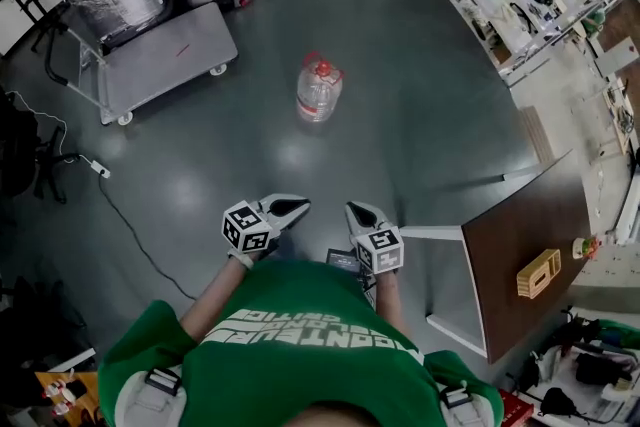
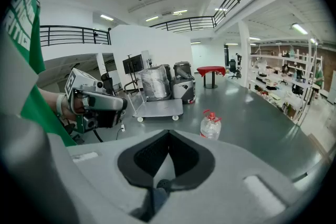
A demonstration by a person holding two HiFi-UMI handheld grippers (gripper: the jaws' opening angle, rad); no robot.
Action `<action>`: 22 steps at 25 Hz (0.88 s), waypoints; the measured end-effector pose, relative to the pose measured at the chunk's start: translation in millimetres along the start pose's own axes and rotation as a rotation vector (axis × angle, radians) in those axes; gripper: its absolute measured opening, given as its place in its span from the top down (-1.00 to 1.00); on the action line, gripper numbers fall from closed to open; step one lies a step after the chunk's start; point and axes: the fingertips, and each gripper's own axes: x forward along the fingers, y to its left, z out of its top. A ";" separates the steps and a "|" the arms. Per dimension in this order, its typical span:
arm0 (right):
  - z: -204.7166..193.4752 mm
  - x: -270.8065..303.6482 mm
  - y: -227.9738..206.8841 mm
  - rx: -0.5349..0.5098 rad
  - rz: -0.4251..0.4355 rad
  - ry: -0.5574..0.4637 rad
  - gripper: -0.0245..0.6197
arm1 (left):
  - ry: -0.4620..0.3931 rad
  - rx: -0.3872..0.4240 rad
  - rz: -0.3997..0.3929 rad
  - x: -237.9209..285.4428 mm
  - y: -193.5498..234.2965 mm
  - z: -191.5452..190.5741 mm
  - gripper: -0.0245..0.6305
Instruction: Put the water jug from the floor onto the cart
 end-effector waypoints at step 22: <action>53.1 81.6 24.8 -0.066 0.023 0.033 0.96 | -0.049 -0.009 0.020 -40.8 88.1 42.8 0.90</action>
